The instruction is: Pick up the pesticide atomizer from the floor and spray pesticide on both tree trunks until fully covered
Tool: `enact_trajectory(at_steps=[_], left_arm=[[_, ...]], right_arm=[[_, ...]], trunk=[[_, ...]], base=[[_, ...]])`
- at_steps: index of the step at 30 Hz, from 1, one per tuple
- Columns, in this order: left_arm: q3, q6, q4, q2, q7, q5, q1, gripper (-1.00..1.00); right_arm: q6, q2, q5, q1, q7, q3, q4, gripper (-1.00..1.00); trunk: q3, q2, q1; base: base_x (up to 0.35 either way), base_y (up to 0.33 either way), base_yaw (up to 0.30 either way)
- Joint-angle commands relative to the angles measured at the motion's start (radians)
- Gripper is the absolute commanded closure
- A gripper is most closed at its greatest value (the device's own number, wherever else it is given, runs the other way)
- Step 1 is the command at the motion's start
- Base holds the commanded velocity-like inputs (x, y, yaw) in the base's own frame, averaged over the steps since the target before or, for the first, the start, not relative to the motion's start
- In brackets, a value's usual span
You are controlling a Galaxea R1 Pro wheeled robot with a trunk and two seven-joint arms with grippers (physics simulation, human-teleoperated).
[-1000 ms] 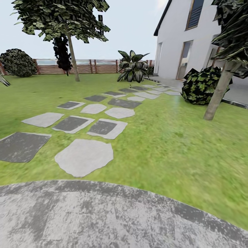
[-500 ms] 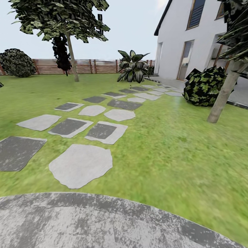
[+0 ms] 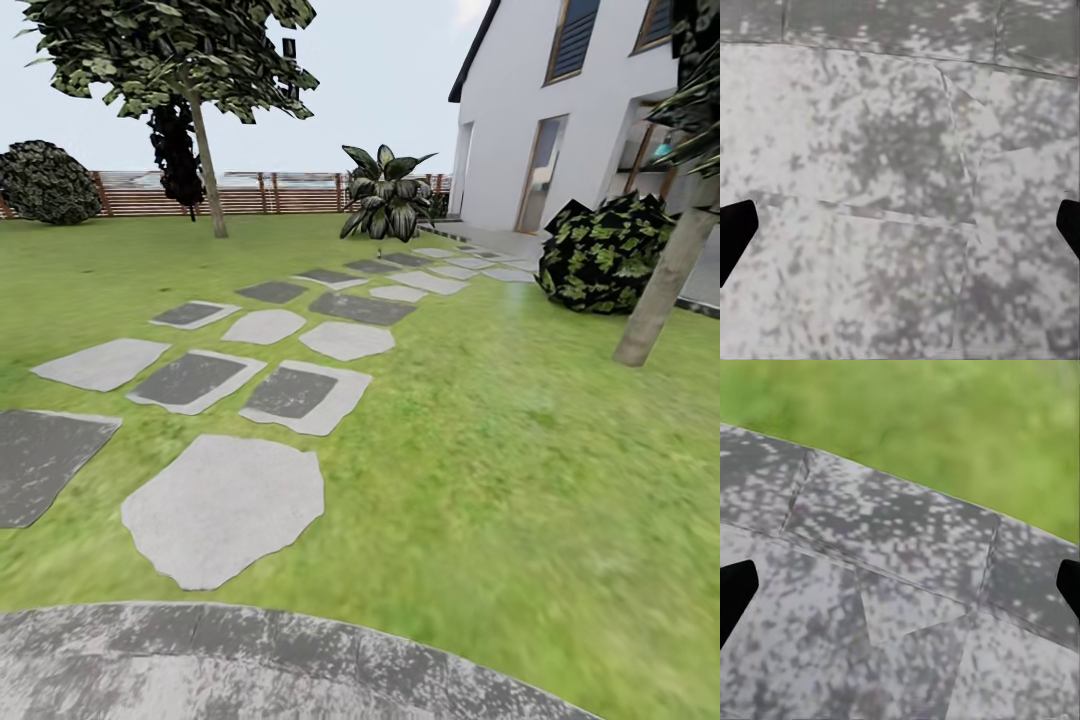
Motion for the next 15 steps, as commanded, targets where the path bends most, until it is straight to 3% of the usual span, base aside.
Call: enact_trajectory(at_steps=[1,15], left_arm=[[0.001,-0.003,0.001,0.0,0.0,0.001,-0.001,-1.0],[0.002,-0.004,0.001,0.0,0.0,0.002,0.0,-1.0]], right_arm=[[-0.003,0.0,0.001,0.0,0.0,0.0,0.001,-1.0],[-0.003,0.0,0.001,0.0,0.0,0.0,0.001,-1.0]], trunk=[[-0.001,0.0,0.0],[-0.001,0.0,0.0]], base=[[0.34,0.0,0.0],[0.34,0.0,0.0]])
